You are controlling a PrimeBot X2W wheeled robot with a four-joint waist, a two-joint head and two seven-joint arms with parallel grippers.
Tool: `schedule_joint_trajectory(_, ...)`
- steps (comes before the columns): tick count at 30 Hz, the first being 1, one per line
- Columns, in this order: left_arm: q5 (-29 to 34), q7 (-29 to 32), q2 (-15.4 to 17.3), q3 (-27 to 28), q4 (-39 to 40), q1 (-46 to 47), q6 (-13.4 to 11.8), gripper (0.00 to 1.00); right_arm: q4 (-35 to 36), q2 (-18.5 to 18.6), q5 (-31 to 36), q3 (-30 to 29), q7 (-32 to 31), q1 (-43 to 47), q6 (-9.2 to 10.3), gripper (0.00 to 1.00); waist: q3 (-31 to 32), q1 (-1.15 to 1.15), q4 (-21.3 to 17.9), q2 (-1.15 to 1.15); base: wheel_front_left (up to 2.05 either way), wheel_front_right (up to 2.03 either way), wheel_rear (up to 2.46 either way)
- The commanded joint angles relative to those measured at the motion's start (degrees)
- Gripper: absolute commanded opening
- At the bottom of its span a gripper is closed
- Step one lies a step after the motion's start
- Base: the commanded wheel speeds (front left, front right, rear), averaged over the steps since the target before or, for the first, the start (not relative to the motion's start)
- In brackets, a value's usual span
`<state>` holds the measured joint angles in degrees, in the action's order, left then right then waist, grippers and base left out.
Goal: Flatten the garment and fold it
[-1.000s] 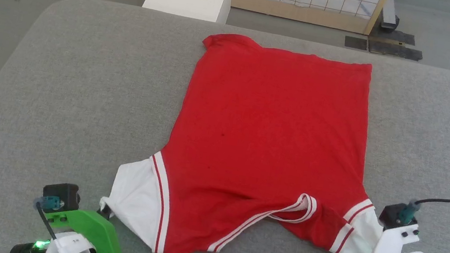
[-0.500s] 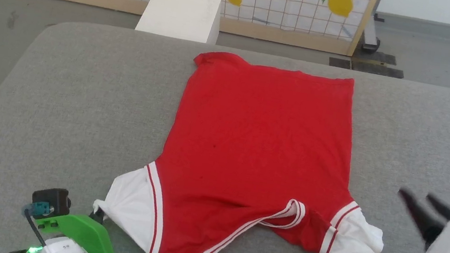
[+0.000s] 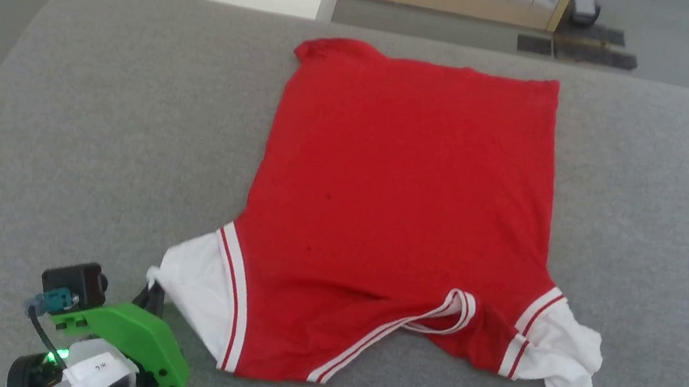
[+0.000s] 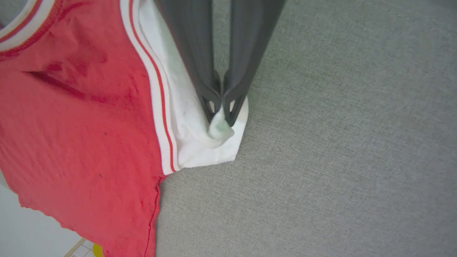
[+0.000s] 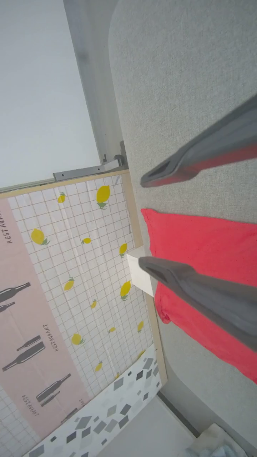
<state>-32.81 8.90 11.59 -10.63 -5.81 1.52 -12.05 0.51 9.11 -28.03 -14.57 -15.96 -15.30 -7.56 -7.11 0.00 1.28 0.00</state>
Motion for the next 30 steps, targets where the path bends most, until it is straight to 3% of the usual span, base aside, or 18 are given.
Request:
schedule_joint_trajectory(1, 1.09, -0.59, -0.48, -0.13, 1.26, 1.33, -0.54, 0.0, -1.29, 0.43, 1.38, 0.39, 0.57, -3.74, 0.08, 1.0, -5.78, 0.0, 0.94, 0.0, 0.0, 0.0, 0.0)
schedule_joint_trajectory(6, 1.95, -1.69, -1.63, -1.19, 4.92, 3.82, -0.81, 0.0, -6.98, 2.72, 5.47, 1.67, -1.23, -15.32, 0.08, 1.0, -13.11, 0.0, 3.22, 0.0, 0.0, 0.0, 0.0)
schedule_joint_trajectory(11, 2.74, -3.16, -2.63, -2.28, 7.81, 5.79, -0.69, 0.0, -13.55, 7.29, 9.08, 3.94, -5.77, -29.01, 0.08, 1.0, -20.29, 0.0, 6.3, 0.0, 0.0, 0.0, 0.0)
schedule_joint_trajectory(18, 3.55, -4.77, -4.14, -3.99, 13.65, 6.28, -1.05, 0.0, -24.12, 14.29, 14.98, 10.3, -21.71, -46.06, 0.08, 1.0, -28.17, 0.0, 10.99, 0.0, 0.0, 0.0, 0.0)
schedule_joint_trajectory(25, 4.56, -5.15, -4.94, -5.93, 19.27, 5.49, -1.85, 0.0, -27.88, 17.88, 18.81, 14.03, -35.53, -54.29, 0.08, 1.0, -32.94, 0.0, 14.24, 0.0, 0.0, 0.0, 0.0)
schedule_joint_trajectory(30, 4.76, -5.29, -5.24, -6.84, 21.5, 4.95, -2.1, 0.0, -27.44, 18.94, 19.09, 16.46, -40.86, -55.55, 0.08, 1.0, -35.21, 0.0, 15.39, 0.0, 0.0, 0.0, 0.0)
